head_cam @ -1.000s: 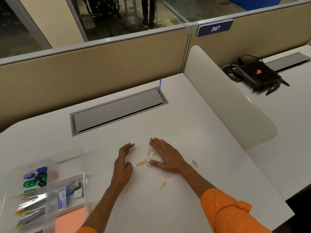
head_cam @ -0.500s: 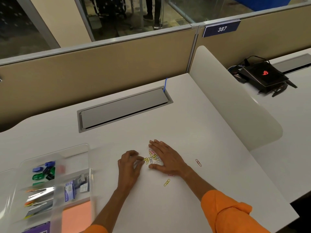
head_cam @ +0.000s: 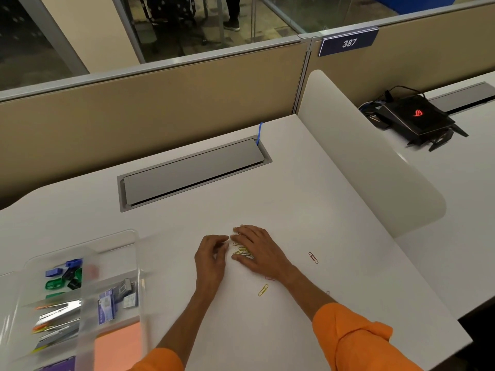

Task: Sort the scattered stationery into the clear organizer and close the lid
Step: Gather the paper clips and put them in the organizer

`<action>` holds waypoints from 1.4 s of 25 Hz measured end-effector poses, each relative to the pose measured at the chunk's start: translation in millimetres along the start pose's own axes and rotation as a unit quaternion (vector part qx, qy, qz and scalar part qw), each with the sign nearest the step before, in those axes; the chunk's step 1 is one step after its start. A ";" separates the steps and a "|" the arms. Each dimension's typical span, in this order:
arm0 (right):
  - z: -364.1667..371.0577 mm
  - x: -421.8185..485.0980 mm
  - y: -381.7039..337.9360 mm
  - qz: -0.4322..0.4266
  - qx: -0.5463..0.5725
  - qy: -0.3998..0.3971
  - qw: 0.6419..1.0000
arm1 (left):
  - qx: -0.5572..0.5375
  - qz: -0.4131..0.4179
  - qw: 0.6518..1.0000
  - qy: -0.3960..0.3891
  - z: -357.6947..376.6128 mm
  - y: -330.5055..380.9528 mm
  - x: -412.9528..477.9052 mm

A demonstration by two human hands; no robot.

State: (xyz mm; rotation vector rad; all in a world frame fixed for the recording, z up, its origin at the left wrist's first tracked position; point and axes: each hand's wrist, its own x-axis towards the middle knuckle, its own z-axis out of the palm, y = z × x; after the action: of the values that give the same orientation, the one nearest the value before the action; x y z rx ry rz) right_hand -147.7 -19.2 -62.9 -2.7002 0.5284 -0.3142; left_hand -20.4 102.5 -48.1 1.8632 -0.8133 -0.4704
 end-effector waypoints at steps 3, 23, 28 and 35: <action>-2.6 1.9 -3.5 -0.004 -0.010 0.020 1.000 | -0.009 -0.028 1.000 0.012 -3.1 0.0 -1.7; 0.7 7.9 -4.6 0.075 -0.088 0.094 0.989 | -0.027 -0.059 0.998 -0.005 -8.2 2.3 -3.9; -2.2 10.2 1.0 0.069 -0.146 0.079 0.984 | -0.036 -0.065 0.997 -0.014 -5.6 7.3 -5.4; -10.0 20.7 6.1 0.087 -0.111 0.081 0.987 | -0.010 -0.009 0.997 -0.079 3.8 16.1 -18.6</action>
State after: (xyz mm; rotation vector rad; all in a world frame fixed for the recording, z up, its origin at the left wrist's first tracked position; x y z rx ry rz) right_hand -133.8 -35.8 -53.2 -2.8279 0.8898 -0.4526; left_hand -41.0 109.2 -35.8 1.8327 -0.8935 -0.6411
